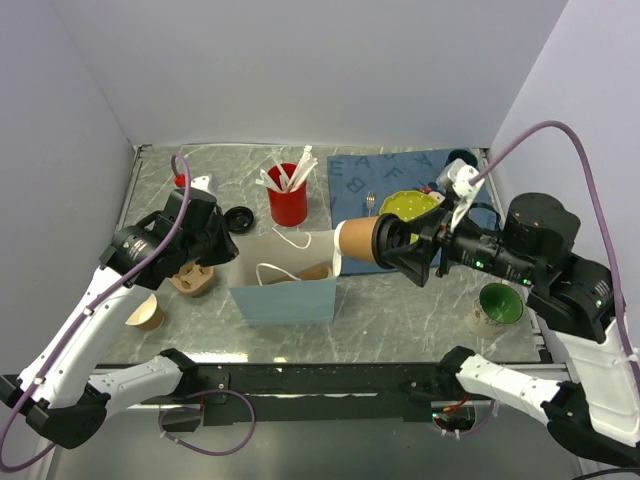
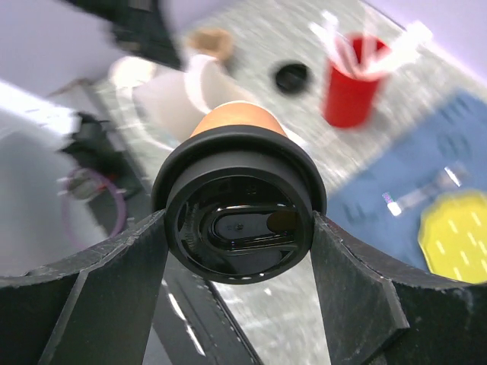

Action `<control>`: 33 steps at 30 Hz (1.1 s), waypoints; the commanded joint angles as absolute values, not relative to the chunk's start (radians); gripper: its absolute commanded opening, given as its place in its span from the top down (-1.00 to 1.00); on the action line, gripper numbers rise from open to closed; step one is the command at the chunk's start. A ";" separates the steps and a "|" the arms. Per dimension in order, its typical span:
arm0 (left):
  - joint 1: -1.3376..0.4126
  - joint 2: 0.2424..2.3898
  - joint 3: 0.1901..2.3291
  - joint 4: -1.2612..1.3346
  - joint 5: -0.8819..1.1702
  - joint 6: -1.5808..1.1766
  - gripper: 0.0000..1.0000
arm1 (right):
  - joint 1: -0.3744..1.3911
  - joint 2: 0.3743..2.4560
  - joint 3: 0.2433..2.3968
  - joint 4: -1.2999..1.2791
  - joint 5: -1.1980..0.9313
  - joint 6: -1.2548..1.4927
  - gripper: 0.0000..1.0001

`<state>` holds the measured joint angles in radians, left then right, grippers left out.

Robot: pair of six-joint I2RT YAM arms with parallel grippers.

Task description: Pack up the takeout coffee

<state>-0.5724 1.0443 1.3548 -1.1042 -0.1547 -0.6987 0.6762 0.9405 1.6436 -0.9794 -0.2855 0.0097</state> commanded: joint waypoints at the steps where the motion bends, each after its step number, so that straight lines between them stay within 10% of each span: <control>1: -0.569 1.026 1.367 -1.058 -0.107 -0.686 0.75 | 0.759 0.957 1.623 -0.879 -0.391 -0.029 0.12; 33: -0.569 1.020 1.355 -1.060 -0.132 -0.664 0.45 | 1.164 1.132 1.559 -0.880 0.060 -0.209 0.15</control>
<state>-0.5724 1.0348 1.3548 -1.0966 -0.1246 -0.6903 1.1107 1.1431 1.5650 -0.9119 -0.0299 -0.1963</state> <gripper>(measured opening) 0.275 0.764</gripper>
